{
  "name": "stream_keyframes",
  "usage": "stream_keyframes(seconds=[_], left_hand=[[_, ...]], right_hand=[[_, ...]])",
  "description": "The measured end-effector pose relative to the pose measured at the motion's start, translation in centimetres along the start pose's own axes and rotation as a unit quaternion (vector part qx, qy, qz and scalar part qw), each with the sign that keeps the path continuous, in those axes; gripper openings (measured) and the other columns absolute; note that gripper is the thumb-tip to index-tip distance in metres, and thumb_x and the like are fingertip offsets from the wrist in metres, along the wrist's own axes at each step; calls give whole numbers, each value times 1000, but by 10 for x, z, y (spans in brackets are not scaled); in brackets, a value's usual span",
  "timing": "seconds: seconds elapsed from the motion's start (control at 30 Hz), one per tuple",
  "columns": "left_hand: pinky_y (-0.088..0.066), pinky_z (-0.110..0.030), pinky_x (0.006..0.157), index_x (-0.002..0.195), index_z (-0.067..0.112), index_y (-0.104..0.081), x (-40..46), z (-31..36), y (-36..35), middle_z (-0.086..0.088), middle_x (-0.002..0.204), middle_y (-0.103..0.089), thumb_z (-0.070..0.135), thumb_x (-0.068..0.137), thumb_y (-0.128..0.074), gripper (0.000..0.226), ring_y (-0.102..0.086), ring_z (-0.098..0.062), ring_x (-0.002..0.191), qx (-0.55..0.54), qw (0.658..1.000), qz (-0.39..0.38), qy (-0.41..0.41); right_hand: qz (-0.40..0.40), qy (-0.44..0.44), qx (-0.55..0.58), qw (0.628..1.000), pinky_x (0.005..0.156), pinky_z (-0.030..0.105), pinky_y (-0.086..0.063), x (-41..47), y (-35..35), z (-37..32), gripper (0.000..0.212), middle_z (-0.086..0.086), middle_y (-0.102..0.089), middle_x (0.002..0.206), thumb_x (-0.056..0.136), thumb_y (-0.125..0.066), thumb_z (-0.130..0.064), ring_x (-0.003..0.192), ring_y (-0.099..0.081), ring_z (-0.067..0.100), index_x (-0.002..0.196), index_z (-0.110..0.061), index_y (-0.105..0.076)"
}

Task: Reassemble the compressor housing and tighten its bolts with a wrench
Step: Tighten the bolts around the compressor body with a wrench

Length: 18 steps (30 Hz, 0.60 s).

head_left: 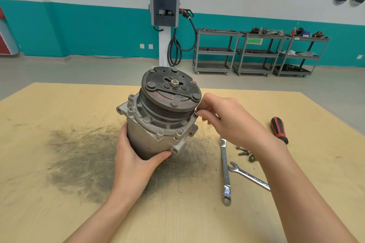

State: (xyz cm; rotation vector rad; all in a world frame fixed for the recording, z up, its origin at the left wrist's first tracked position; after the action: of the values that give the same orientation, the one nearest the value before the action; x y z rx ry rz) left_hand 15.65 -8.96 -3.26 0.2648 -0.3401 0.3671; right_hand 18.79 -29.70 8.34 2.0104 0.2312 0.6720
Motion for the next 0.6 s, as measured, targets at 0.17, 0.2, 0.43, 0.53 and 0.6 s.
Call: stream_keyframes(seconds=[0.17,0.2,0.43,0.53,0.6], left_hand=[[-35,-29,109,148,29,-31,-1,2,0,14,143,-44,27,53,-95,115,-42,-2,129,5,1000,-4,2],[-34,-30,110,149,28,-30,-1,2,0,13,144,-44,28,53,-95,116,-41,-4,131,5,1000,-6,3],[-33,-27,109,149,27,-30,-2,5,0,17,142,-42,25,54,-94,115,-40,1,128,5,1000,-4,1],[-33,-31,112,150,25,-29,-2,6,0,13,144,-42,24,54,-94,116,-40,-3,131,7,1000,-5,1],[-33,-33,114,150,24,-29,-2,6,0,12,145,-42,24,54,-94,116,-40,-5,132,7,1000,-6,1]], right_hand=[[-17,-10,-25,999,79,45,-49,0,-6,-2,24,-3,-65,103,100,-41,-37,92,-58,25,107,-18,-53],[-22,-13,-25,999,78,45,-49,0,-6,-1,23,-5,-64,102,100,-40,-38,91,-58,25,106,-20,-51],[-62,-21,-4,998,84,49,-48,-2,-13,2,18,-4,-60,114,102,-35,-32,100,-57,26,118,-26,-42],[-67,-32,-13,997,87,49,-47,0,-16,3,24,0,-60,118,102,-33,-33,105,-56,29,122,-24,-43],[-63,-37,-15,997,88,48,-47,0,-17,3,25,1,-60,117,102,-32,-34,104,-56,30,121,-22,-44]])
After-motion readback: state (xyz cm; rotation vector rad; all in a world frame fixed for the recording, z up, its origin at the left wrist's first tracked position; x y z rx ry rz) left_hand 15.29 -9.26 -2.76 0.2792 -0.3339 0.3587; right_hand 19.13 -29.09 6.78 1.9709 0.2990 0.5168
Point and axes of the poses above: each hand's wrist, its own x-axis towards the middle knuckle, its own y-axis out of the back of the hand, z = x × y, the point moved 8 cm from there along x, towards the middle knuckle
